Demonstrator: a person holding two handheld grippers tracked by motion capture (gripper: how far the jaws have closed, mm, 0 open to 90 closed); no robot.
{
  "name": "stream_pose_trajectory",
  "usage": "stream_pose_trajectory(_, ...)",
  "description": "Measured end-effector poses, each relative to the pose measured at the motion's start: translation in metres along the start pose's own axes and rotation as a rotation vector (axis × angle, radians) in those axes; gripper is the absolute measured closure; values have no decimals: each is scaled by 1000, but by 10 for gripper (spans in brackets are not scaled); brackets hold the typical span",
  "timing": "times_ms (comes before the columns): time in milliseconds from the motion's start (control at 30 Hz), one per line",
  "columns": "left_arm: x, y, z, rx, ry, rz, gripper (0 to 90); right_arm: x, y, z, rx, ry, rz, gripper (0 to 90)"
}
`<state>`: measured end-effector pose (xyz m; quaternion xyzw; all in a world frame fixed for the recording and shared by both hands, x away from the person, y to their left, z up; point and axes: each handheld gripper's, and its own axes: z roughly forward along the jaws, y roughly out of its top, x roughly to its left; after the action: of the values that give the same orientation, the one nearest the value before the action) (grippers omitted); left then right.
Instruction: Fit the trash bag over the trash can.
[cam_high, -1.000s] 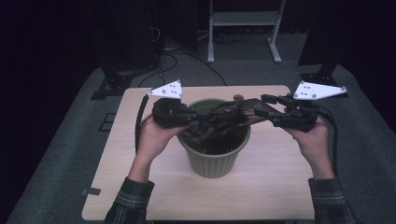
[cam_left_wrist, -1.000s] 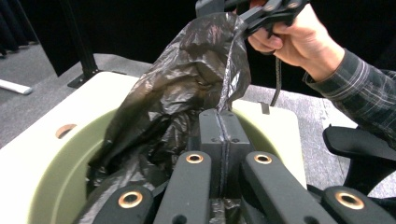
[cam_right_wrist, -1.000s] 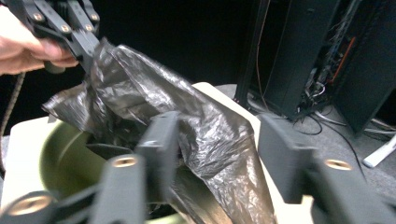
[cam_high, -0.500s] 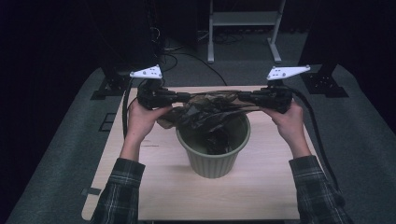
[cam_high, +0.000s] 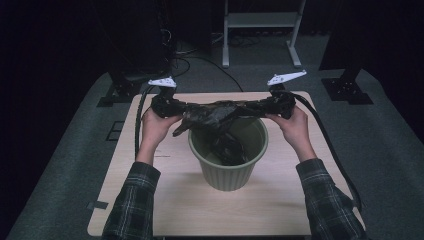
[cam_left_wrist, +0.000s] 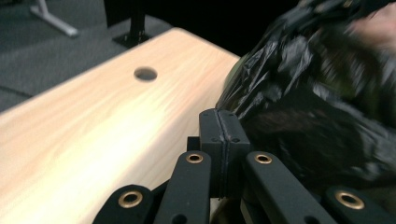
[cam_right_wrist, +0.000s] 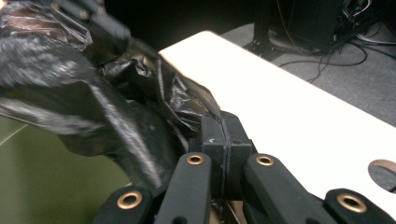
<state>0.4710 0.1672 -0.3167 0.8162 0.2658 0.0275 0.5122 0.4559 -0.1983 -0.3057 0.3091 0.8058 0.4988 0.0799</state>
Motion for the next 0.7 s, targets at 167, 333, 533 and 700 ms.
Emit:
stream_pose_trajectory(167, 8, -16, 18, 53, -19, -34, 895, -9, -8, 10, 47, -24, 27, 899)
stream_pose_trajectory(333, 11, -32, 28, 64, -52, -52, 895, -14, -24, 15, 69, -17, 50, 898)
stream_pose_trajectory(533, 9, -30, 17, 10, -46, -49, 895, -18, -27, -7, -10, -82, 63, 664)
stream_pose_trajectory(700, 6, -29, 13, 19, -45, -49, 895, -15, -16, -50, -147, -76, 65, 592)
